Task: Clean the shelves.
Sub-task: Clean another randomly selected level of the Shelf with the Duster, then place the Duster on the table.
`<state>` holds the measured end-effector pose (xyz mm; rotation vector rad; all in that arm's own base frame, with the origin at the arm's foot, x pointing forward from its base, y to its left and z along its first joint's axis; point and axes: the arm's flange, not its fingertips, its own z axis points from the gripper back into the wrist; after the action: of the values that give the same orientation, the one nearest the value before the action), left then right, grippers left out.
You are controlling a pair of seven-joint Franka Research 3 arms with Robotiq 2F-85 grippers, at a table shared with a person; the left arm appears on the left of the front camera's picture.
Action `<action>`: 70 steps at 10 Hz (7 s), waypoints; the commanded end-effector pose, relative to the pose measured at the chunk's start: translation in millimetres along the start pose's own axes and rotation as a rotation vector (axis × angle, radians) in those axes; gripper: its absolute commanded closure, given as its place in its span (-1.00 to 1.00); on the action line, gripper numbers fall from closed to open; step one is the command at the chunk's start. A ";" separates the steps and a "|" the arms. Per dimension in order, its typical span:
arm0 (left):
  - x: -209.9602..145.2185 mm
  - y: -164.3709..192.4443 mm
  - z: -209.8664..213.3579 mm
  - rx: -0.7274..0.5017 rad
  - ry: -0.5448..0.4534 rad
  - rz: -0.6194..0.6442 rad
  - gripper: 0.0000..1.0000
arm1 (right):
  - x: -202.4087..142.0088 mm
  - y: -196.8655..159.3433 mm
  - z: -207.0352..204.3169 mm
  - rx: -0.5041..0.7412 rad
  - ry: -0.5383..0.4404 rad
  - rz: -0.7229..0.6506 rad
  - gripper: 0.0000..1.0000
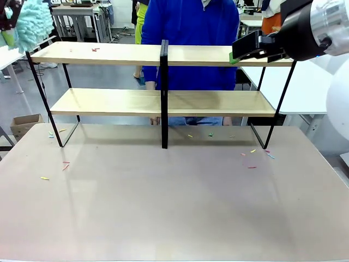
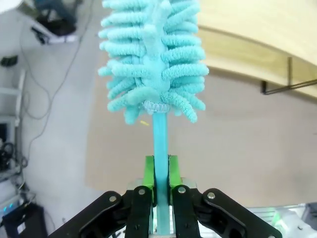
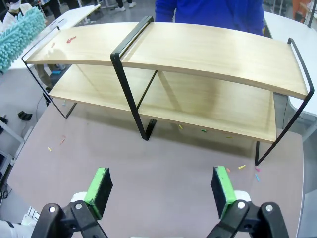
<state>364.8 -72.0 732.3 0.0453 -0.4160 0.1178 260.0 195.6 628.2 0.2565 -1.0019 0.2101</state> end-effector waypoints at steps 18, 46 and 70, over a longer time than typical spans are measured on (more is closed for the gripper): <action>-71.5 162.9 53.1 -0.759 -0.093 -0.377 0.74 | 1.1 0.0 0.2 0.003 -0.001 -0.003 -1.00; -19.3 20.0 -7.8 -0.202 -0.031 0.111 0.74 | 1.1 0.0 0.2 0.003 -0.001 -0.003 -1.00; -119.7 225.4 48.9 -1.050 -0.177 -0.748 0.74 | 0.1 -0.2 0.0 0.000 0.000 0.000 -1.00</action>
<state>208.7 136.5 732.2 -0.8232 -0.5658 -0.8464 260.1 195.4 628.3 0.2567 -1.0019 0.2097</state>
